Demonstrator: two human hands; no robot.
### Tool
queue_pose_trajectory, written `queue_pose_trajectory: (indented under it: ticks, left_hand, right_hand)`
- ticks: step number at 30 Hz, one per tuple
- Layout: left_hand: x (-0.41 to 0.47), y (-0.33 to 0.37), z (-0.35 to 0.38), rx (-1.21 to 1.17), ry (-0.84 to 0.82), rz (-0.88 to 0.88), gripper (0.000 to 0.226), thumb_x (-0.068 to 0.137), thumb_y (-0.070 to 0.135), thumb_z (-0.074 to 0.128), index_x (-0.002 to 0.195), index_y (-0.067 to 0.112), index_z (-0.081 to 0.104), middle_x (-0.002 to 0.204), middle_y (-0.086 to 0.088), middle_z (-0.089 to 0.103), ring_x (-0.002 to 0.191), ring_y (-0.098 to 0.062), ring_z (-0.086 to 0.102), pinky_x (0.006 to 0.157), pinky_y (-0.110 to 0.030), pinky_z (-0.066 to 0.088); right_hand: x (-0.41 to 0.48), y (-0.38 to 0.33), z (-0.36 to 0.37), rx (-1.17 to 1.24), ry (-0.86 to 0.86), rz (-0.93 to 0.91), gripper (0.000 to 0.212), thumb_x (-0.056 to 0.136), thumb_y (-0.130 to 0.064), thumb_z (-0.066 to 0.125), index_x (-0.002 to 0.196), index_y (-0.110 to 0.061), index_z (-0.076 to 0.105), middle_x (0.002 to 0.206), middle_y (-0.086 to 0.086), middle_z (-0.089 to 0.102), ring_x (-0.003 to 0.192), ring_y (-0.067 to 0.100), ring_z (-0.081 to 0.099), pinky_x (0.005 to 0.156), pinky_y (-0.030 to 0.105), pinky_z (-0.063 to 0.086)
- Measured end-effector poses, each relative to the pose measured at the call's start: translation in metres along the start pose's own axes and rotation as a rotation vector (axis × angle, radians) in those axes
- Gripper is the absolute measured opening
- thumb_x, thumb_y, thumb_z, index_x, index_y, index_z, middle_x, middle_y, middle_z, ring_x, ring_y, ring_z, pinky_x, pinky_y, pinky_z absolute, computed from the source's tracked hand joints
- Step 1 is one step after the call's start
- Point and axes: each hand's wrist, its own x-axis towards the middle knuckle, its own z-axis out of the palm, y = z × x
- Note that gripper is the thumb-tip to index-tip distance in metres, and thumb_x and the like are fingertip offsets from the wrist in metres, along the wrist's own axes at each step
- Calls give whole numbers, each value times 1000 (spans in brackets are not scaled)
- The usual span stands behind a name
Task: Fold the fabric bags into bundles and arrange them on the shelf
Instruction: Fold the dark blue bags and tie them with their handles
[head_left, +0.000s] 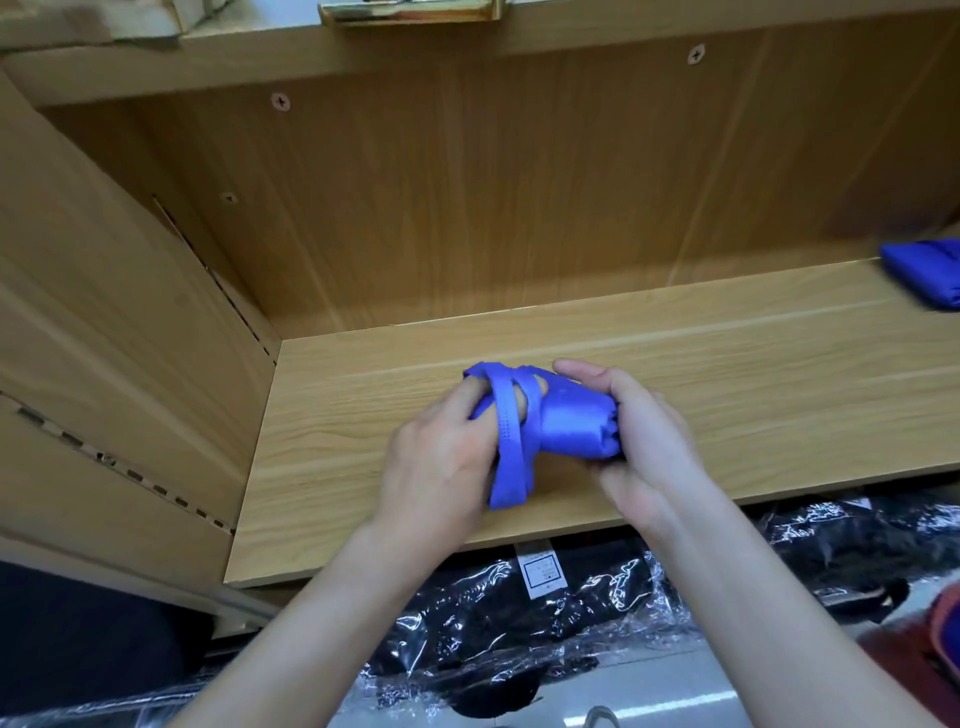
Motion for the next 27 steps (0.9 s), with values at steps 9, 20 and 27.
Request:
queue_pose_trajectory:
  ticks: [9,20,27]
  left_hand:
    - [4,-1,-1,-287,40,-199,28,80,39,74,95,24,56,71,10,60,64,-22,59,58,-31,40]
    - [11,-16,-42,-1172,145,-831,61,102,8,43,151,33,17,111,-2,72,94,-17,72,71,-31,58]
    - [11,-5,-41,-1536,525,-783,68,88,-24,37,134,24,48,112,1,70,90,-15,71,74,-24,56]
  right_hand:
    - [6,12,-14,-422,-238,-439,47,66,-23,88,101,-19,56,81,3,64,67,18,60,62,25,50]
    - [20,6,-47,-131,-235,-312,22,63,-33,80,74,-18,68,64,-2,53,41,7,32,41,14,29]
    - [21,12,-43,-131,-180,-168,17,85,-17,61,72,-13,51,54,-4,42,36,4,22,37,16,13]
